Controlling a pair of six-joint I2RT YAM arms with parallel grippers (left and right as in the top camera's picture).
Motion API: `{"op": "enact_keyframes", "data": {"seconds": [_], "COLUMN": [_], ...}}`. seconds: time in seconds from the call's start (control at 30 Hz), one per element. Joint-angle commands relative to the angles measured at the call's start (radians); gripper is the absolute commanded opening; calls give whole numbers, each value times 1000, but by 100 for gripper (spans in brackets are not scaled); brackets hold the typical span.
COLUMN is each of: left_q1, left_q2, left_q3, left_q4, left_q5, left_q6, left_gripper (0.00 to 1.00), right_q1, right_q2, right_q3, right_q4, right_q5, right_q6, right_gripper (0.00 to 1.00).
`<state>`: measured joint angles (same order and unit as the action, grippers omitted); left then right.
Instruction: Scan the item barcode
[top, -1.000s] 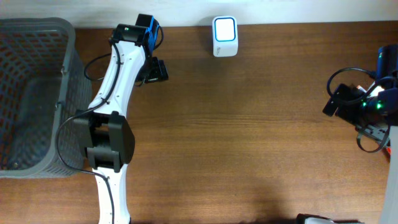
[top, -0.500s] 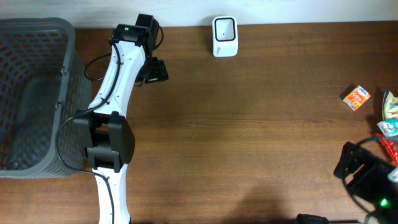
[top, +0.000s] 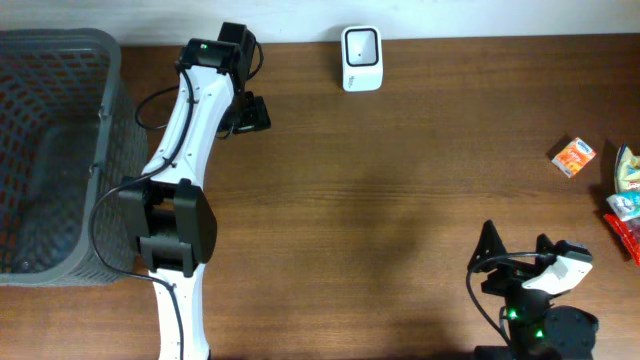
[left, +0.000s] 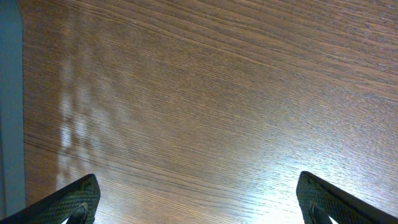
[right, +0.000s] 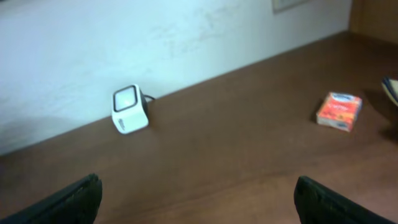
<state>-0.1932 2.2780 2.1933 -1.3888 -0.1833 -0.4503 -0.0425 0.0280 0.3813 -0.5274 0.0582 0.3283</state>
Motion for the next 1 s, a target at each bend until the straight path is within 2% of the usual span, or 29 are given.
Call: {"op": "enact_keyframes", "data": {"seconds": [0.0, 0.1, 0.43, 0.53, 0.63, 0.97], "left_q1": [6, 6, 6, 6, 6, 6], "left_q2": [0, 0, 0, 0, 0, 0], "left_q3": [-1, -1, -1, -1, -1, -1], "left_q4": [-1, -1, -1, 0, -1, -1], "left_q5": [3, 3, 3, 3, 3, 3], "left_q6": [-9, -9, -9, -9, -9, -9], "left_gripper": [99, 99, 99, 99, 99, 99], "right_q1": [31, 30, 31, 30, 30, 30], "right_q2": [-24, -24, -24, -25, -25, -24], "right_q3": [-40, -64, -354, -376, -376, -376], "right_q4": [55, 122, 540, 538, 441, 446], "right_q5": [0, -2, -23, -43, -43, -47], "right_q6": [-65, -142, -141, -143, -164, -164], "right_gripper": [98, 98, 98, 99, 98, 99]}}
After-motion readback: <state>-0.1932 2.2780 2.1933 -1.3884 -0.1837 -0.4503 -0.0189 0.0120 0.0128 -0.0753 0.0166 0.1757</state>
